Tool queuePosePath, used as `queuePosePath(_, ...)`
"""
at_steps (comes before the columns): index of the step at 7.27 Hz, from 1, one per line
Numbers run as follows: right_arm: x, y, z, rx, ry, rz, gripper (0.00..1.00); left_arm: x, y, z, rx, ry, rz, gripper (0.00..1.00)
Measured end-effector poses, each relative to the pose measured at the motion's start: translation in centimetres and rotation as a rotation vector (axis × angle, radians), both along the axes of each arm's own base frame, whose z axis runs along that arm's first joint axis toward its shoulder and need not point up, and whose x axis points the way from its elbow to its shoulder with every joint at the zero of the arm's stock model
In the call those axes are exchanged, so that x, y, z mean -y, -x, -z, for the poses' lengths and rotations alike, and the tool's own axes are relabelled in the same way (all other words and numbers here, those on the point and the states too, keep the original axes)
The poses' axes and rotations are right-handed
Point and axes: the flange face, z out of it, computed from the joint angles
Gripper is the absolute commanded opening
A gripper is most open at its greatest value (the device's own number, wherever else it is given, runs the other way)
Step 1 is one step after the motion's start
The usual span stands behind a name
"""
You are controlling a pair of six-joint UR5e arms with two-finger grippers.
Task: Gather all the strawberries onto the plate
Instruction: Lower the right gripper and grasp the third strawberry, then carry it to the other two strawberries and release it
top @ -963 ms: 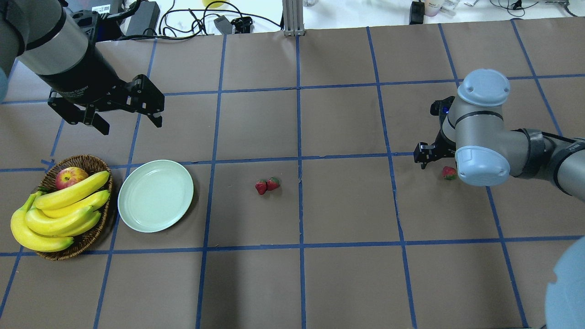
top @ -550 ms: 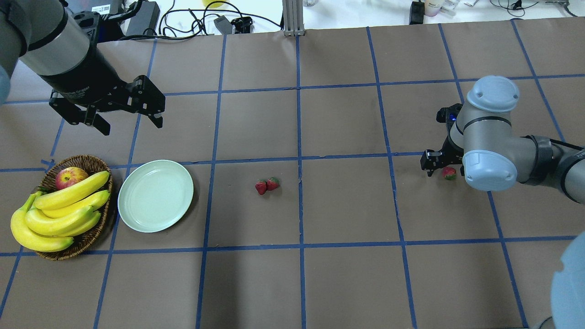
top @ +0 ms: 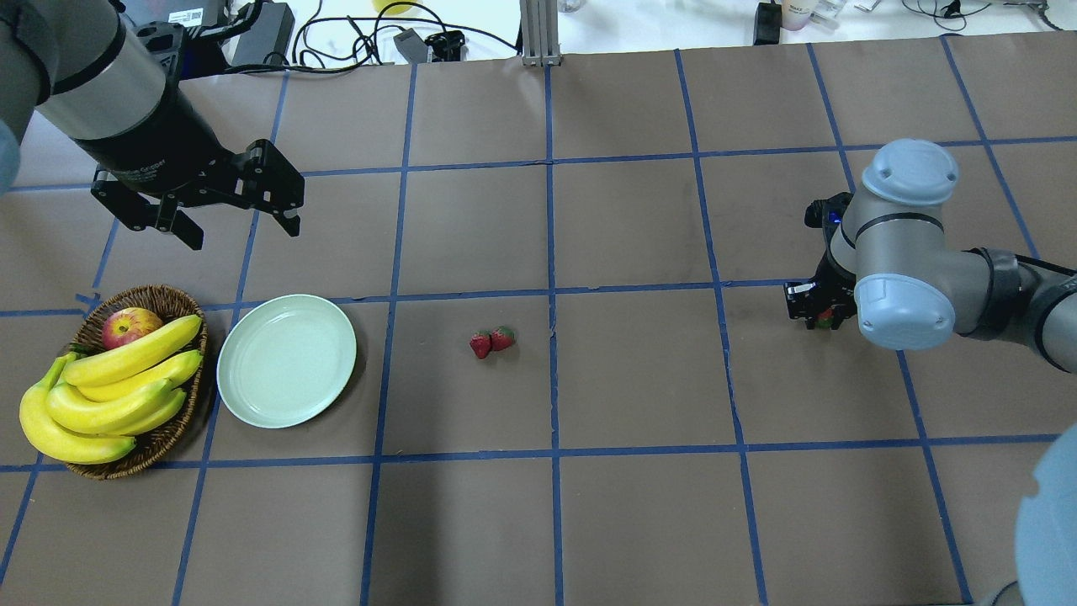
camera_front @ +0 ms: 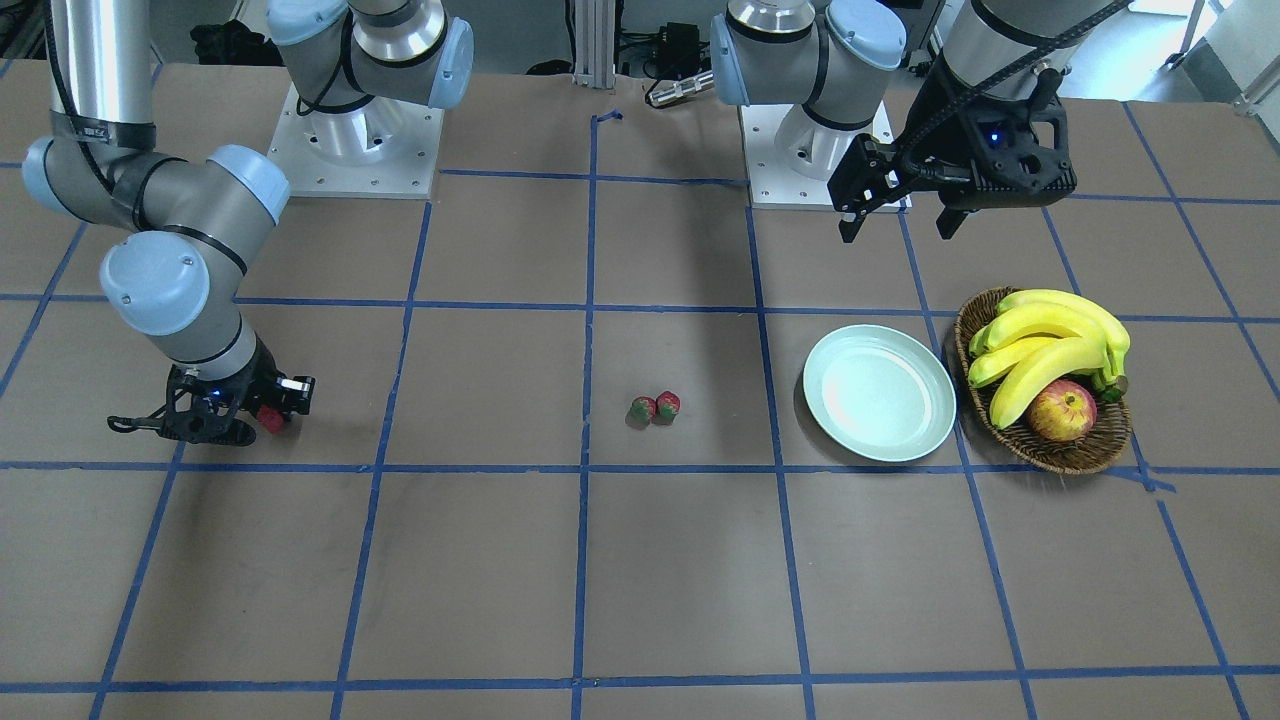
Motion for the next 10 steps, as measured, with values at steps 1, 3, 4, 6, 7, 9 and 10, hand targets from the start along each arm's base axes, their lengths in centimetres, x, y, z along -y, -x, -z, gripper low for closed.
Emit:
queuePosePath(1,0.2,-1.2,-0.4,0.011,0.009,0.005,0.0,0.0,0.0,0.0,0.0,0.0,0.0,1.0)
queuePosePath(3,1.5,-8.7,-2.7,0.057,-0.002,-0.013,0.0,0.0,0.0,-0.1,0.0,0.002,0.0,1.0)
queuePosePath(4,2.4,-13.7,-4.3,0.104,-0.021,0.01,0.0,0.0,0.0,0.0,0.0,0.001,0.0,1.0)
queuePosePath(6,3.0,-23.4,-5.4,0.273,-0.081,0.139,0.0,-0.2,0.1,0.3,-0.001,-0.008,0.002,1.0)
queuePosePath(7,3.1,-27.5,-5.6,0.357,-0.114,0.185,0.0,-0.4,0.1,0.6,-0.001,-0.013,0.002,1.0)
queuePosePath(9,4.0,-34.0,-5.6,0.459,-0.159,0.208,0.0,-0.5,0.0,0.9,-0.001,-0.017,0.001,1.0)
queuePosePath(10,4.1,-36.2,-5.5,0.471,-0.169,0.201,0.0,-0.5,0.0,0.9,-0.001,-0.017,0.001,1.0)
